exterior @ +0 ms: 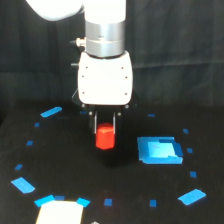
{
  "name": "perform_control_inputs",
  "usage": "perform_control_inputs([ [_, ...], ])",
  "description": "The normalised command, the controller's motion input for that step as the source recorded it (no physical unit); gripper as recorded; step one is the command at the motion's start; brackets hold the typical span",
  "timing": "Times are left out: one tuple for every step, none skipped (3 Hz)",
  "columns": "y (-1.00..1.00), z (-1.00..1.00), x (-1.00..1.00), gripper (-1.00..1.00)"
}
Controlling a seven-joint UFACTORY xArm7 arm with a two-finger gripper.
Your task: Pick up the red object from the table
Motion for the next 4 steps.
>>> perform_control_inputs([
  [0.69, 1.00, 0.07, -1.00],
  [-0.96, 0.69, 0.26, -0.60],
  [-0.57, 0.32, -0.43, -1.00],
  [-0.15, -0.60, 0.22, -1.00],
])
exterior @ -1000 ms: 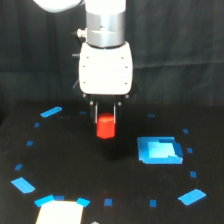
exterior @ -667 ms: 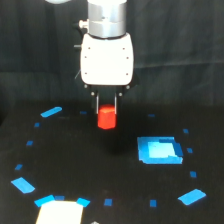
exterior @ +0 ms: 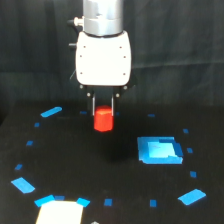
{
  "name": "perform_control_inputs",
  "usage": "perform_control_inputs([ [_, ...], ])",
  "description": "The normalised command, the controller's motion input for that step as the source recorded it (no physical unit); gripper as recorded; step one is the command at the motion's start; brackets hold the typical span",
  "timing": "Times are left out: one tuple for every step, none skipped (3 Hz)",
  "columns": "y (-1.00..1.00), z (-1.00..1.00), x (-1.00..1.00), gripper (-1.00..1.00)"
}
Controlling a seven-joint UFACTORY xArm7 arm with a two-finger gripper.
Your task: Pick up the red object from the table
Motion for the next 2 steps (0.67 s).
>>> perform_control_inputs([
  [-0.13, -0.99, 0.15, -1.00],
  [0.15, -1.00, 0.06, -1.00],
])
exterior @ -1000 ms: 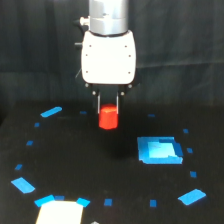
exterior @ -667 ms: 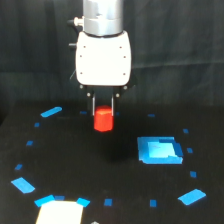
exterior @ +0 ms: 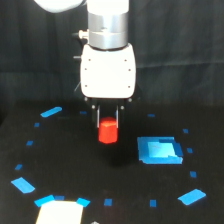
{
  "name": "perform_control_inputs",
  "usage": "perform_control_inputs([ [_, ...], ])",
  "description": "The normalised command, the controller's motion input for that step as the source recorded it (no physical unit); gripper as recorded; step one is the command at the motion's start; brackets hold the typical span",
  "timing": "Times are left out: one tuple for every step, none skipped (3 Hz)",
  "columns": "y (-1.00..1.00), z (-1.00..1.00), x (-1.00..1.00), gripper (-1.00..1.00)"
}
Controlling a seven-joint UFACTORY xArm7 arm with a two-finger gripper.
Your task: Pick up the red object from the table
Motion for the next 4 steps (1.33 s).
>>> perform_control_inputs([
  [-0.14, -0.03, -0.01, -0.67],
  [-1.00, 1.00, -0.72, -1.00],
  [-1.00, 1.00, -0.36, -1.00],
  [-0.23, 0.86, 0.31, -1.00],
])
